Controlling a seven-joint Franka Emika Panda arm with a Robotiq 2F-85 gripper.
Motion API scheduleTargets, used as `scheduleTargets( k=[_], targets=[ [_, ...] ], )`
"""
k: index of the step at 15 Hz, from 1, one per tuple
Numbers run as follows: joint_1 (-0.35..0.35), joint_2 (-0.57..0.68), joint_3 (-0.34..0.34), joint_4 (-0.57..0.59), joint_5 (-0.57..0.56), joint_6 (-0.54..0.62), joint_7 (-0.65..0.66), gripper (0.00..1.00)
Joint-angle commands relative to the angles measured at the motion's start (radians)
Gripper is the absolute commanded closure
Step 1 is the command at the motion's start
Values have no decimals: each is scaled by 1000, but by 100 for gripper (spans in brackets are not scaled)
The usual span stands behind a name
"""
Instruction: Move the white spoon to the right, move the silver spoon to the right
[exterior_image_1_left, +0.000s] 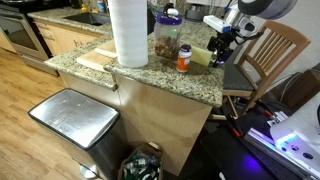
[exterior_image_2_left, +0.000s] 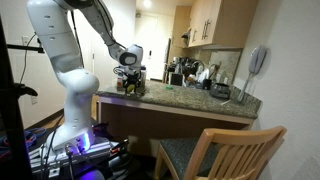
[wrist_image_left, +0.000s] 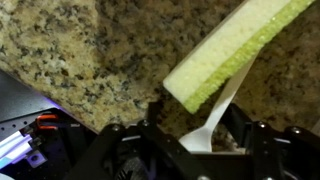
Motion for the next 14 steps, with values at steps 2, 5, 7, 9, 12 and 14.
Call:
scheduleTargets(
  k=[2, 5, 7, 9, 12, 14],
  targets=[
    [9, 9, 1, -12, -18, 27, 43, 68],
    [9, 3, 4, -12, -33, 20, 78, 88],
    [9, 2, 7, -13, -47, 21, 106, 99],
    [0, 3, 18, -16, -73, 40, 154, 100],
    [-9, 2, 33, -20, -128, 65, 227, 97],
    [-73, -81, -47, -27, -224, -11, 149, 97]
  ],
)
